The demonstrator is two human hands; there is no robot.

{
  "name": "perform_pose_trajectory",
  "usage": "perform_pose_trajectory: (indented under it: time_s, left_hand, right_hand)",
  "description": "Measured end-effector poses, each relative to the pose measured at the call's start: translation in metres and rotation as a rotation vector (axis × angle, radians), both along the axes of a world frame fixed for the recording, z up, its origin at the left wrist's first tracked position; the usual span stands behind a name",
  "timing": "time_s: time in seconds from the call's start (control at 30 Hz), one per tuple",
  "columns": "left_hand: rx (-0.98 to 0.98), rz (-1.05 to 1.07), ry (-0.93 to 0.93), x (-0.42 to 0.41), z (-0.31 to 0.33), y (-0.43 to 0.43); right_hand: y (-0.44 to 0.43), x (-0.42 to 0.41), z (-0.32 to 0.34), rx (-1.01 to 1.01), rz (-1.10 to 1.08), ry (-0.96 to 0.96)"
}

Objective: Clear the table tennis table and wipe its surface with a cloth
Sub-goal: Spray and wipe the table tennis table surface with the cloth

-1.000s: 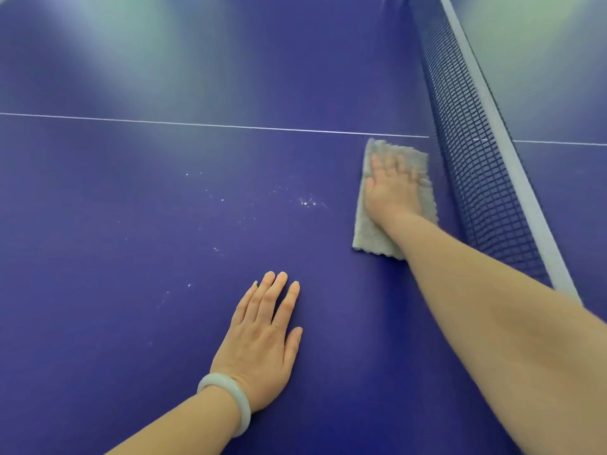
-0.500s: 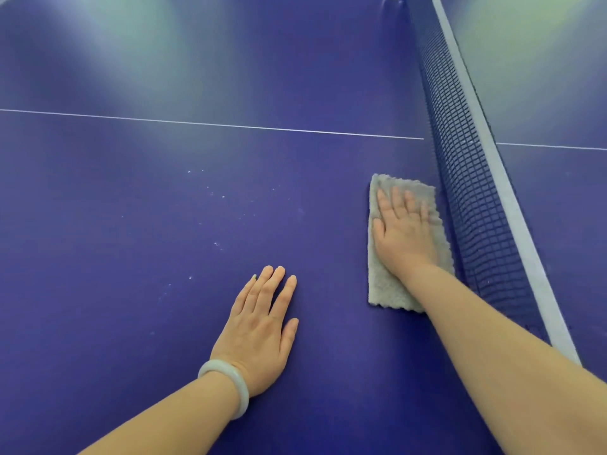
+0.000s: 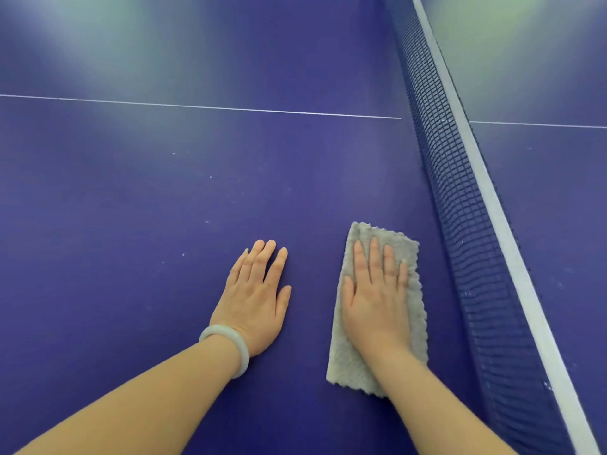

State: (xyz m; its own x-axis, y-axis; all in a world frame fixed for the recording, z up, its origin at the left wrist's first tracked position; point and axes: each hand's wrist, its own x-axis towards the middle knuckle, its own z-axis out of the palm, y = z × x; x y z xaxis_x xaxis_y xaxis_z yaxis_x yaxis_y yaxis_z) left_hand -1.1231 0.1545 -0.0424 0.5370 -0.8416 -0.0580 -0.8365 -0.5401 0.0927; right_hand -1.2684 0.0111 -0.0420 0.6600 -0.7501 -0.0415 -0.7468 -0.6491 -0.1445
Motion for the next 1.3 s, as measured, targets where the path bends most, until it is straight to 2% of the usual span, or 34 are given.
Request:
perform_pose_trajectory:
  time_s: [0.1,0.27,0.4,0.47,0.67,0.77,0.87,1.07,1.13,1.23,1.3]
  left_hand:
    - [-0.006,0.006,0.028,-0.001,0.003,-0.001]
    - [0.005,-0.013,0.073,0.000,0.010,0.000]
    - [-0.148,-0.056,0.224,0.003,0.022,0.019]
    - [-0.189,-0.060,0.242,-0.001,0.024,0.052]
    - [-0.063,-0.055,0.109,-0.006,0.024,0.173]
    - [0.005,0.106,0.039,0.001,0.023,0.212]
    - [0.076,0.270,0.022,0.010,0.017,0.233]
    - [0.124,0.291,0.004,0.012,0.009,0.234]
    - [0.126,0.295,0.003,0.012,0.009,0.236]
    - [0.108,0.309,0.007,0.012,0.010,0.236]
    - [0.098,0.311,0.015,0.012,0.009,0.236]
  right_hand:
    - [0.055,0.003,-0.004,-0.001,0.050,-0.022]
    - [0.063,0.006,-0.005,-0.025,0.027,-0.014]
    - [0.064,0.007,-0.006,-0.024,0.022,0.004]
    - [0.064,0.007,-0.005,-0.014,0.022,0.015]
    - [0.065,0.005,-0.002,0.010,0.020,0.034]
    - [0.065,0.005,-0.002,0.010,0.012,0.036]
    - [0.063,0.008,-0.002,0.013,-0.015,0.038]
    - [0.049,0.061,0.002,0.042,-0.193,0.055]
    - [0.059,0.086,0.004,0.062,-0.089,0.055]
    - [0.088,0.094,0.006,0.084,0.338,0.054]
    - [0.096,0.067,0.007,0.078,0.499,0.069]
